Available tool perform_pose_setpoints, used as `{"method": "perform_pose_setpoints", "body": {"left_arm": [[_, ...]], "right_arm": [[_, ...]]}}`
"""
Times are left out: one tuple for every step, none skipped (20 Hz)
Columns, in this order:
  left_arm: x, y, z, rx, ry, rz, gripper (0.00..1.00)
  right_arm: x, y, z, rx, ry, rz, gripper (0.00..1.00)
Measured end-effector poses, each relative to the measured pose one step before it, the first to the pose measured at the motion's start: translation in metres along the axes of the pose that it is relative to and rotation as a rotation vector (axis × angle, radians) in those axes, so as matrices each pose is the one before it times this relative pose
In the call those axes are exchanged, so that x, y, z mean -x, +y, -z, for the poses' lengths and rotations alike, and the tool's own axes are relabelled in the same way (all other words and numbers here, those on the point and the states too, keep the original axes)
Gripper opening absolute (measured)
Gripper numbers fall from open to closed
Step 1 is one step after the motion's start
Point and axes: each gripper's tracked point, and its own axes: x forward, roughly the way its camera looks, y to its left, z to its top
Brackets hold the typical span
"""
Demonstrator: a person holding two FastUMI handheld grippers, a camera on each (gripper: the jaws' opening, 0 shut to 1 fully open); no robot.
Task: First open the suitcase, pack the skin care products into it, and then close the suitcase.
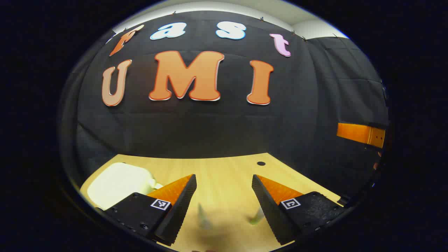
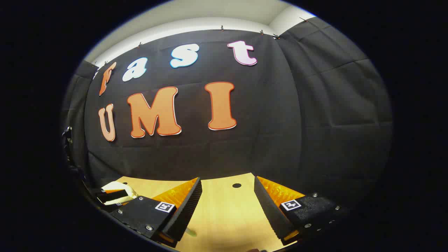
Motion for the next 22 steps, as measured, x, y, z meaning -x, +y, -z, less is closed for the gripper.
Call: {"method": "perform_pose_setpoints", "body": {"left_arm": [[0.00838,0.0241,-0.00873,-0.00443,-0.01268,-0.0218,0.98],[0.00858,0.02934,-0.01393,0.00292,-0.02706,-0.02958,0.98],[0.00891,0.02761,-0.00764,0.00473,-0.02317,-0.03796,0.98],[0.00578,0.02681,-0.00971,0.00484,-0.00846,-0.03745,0.98],[0.00365,0.02243,-0.00357,0.00549,0.00509,-0.03383,0.98],[0.00242,0.01541,-0.00742,0.00951,0.00694,-0.02067,0.97],[0.00223,0.00971,-0.00691,0.01334,0.00476,-0.01279,0.97],[-0.00149,0.00699,-0.00918,0.01306,-0.00213,-0.00355,0.96],[-0.00006,0.00429,-0.00688,0.01008,-0.00787,-0.00985,0.96],[-0.00036,0.00388,-0.00807,0.01039,-0.00863,-0.01447,0.96],[-0.00245,0.00116,-0.00585,0.0117,-0.01096,-0.012,0.96],[-0.0022,-0.00353,-0.00521,0.01027,-0.01761,-0.00624,0.96],[0.00172,-0.00714,-0.00261,0.01123,-0.00726,0.01419,0.96],[0.00244,-0.00682,-0.00168,0.01168,0.00007,0.00731,0.96],[0.00277,-0.00319,-0.00162,0.00598,-0.004,-0.00272,0.97],[0.00334,-0.0039,-0.00255,-0.00299,-0.0092,-0.00341,0.97],[0.00424,-0.00014,-0.00033,-0.01098,-0.01118,-0.0177,0.97],[0.00315,0.00164,-0.00026,-0.01254,-0.00445,-0.02343,0.96],[0.00484,0.00094,0.00347,-0.0093,0.00159,-0.0199,0.97],[0.00435,-0.00054,0.00081,-0.00229,0.00025,-0.01747,0.97],[0.00356,0.00019,0.00375,-0.00175,0.00345,-0.01453,0.96],[0.00195,0.00085,0.00278,-0.00963,0.00656,-0.01513,0.97]], "right_arm": [[0.00205,0.01275,0.00153,-0.00078,0.0108,-0.00786,1.0],[0.00219,0.01305,-0.002,-0.00705,-0.00414,-0.0129,1.0],[0.0004,0.00981,-0.00183,-0.00903,-0.00438,-0.01067,0.95],[-0.00039,0.00669,0.00032,-0.00551,0.00097,-0.00507,0.95],[-0.00105,0.00511,-0.00009,-0.00055,0.00587,-0.00141,0.95],[-0.00029,0.0029,-0.00095,0.00093,0.00421,-0.00104,0.95],[-0.00065,0.00261,-0.00344,0.001,-0.00246,-0.00221,0.95],[-0.00147,0.00222,-0.00298,0.00126,-0.00328,-0.00222,0.95],[-0.00193,0.00245,-0.00208,0.0034,-0.00306,-0.0067,0.95],[-0.00318,0.00191,-0.00125,0.00466,0.00035,-0.00581,0.95],[-0.00189,0.00265,-0.00066,0.00512,0.00427,-0.00968,0.95],[-0.00235,0.00333,-0.00031,0.00397,0.00355,-0.01675,0.95],[-0.00142,0.00377,-0.00161,0.00111,0.00427,-0.02251,0.95],[-0.00203,0.00407,-0.0009,-0.00696,0.01083,-0.02202,0.95],[-0.00072,0.00234,-0.00013,-0.01173,0.01355,-0.02471,0.95],[-0.00131,0.00337,0.00012,-0.01052,0.01153,-0.02566,0.95],[-0.00116,0.00148,0.00036,-0.00262,0.01246,-0.02423,0.95],[-0.00125,0.00037,0.00218,0.01036,0.0106,-0.01913,0.95],[-0.00175,-0.00302,0.00277,0.01758,0.01228,-0.00905,0.95],[-0.00093,-0.00287,0.00301,0.016,0.01159,-0.00715,0.95],[-0.00001,-0.00218,0.00318,0.01189,0.00976,-0.01023,0.95],[-0.00051,-0.0003,0.00439,0.00674,0.01619,-0.01423,0.95]]}}
